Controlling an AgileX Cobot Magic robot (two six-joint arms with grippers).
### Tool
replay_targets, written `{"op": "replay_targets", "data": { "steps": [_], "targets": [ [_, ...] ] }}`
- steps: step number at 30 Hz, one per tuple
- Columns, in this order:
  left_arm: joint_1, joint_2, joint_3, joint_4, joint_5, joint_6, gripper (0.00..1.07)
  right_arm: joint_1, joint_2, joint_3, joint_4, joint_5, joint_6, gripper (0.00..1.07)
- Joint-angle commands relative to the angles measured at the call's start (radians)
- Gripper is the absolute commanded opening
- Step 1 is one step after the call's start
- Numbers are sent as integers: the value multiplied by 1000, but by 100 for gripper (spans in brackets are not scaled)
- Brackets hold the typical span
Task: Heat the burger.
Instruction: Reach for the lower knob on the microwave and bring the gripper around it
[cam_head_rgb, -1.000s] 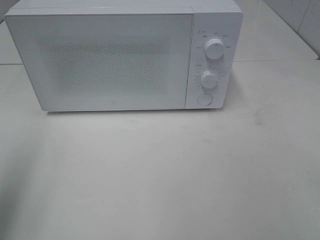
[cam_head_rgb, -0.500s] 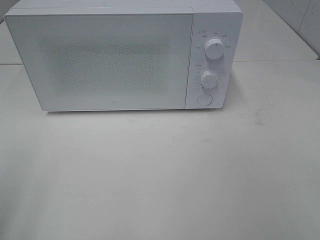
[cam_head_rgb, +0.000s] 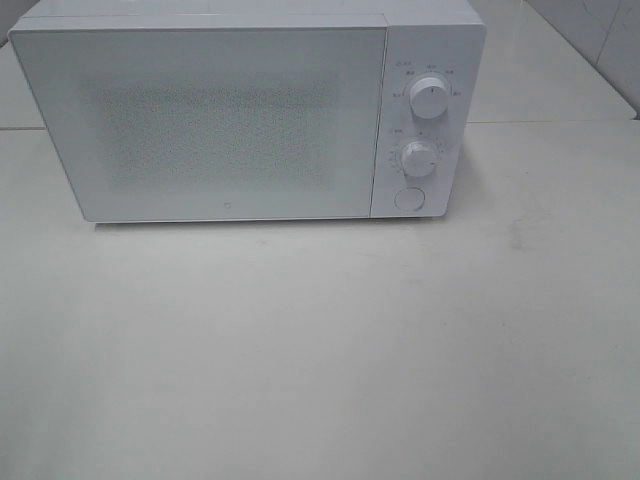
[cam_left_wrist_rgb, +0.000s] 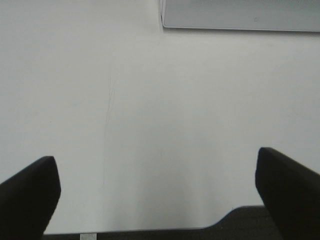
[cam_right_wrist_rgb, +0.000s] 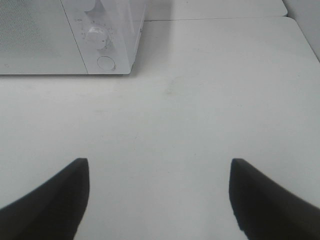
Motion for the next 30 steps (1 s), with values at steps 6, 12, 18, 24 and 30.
{"op": "replay_targets", "data": {
  "steps": [6, 12, 18, 24, 30],
  "targets": [
    [2, -84, 2, 0, -12, -5, 100, -6, -30, 1, 3, -2, -6, 75],
    [2, -137, 2, 0, -12, -5, 99, -6, -30, 1, 3, -2, -6, 75],
    [2, -214, 2, 2, -12, -5, 99, -6, -30, 1, 3, -2, -6, 75],
    [2, -212, 2, 2, -12, -5, 99, -6, -27, 1, 3, -1, -6, 75],
    [2, -212, 2, 1, -12, -5, 99, -6, -27, 1, 3, -1, -6, 75]
  ]
}}
